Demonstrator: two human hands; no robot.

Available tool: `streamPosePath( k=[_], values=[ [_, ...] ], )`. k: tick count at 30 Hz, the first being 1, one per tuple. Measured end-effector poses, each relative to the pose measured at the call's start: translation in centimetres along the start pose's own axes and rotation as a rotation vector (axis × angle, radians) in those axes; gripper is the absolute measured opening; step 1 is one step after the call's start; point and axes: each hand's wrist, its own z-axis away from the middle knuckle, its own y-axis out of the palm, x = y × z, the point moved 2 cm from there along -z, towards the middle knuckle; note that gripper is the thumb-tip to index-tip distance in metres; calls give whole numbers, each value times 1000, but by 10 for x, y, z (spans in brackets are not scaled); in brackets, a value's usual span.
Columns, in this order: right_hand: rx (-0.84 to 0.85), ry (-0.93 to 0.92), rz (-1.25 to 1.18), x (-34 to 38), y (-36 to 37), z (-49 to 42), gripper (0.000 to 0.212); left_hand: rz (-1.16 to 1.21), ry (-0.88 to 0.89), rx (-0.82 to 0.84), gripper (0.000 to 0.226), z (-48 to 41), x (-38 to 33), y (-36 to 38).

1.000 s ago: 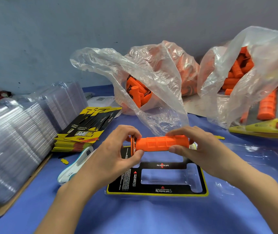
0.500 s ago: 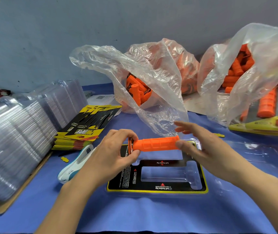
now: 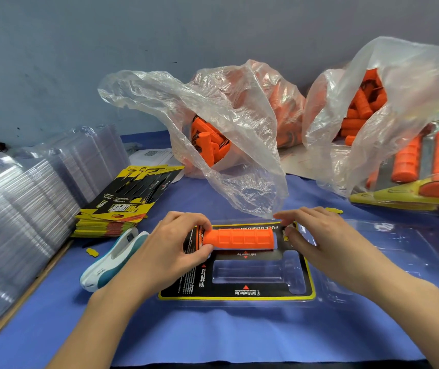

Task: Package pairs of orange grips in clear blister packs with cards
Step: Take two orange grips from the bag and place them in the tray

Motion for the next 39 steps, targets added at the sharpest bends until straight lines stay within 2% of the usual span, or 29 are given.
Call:
streamPosePath(
  k=[18,27,33,39],
  values=[
    [12,-111,154,1,4,3,21,38,-55,92,29,-2,7,8],
    [5,-104,155,2,3,4,20,21,-118,131,67,0,9,11],
    [20,-60,98,3,-2,5,27,14,-79,40,59,2,9,9],
    [-113,21,11,8,-17,12,29,15,-140,-51,56,15,13,3]
  ],
)
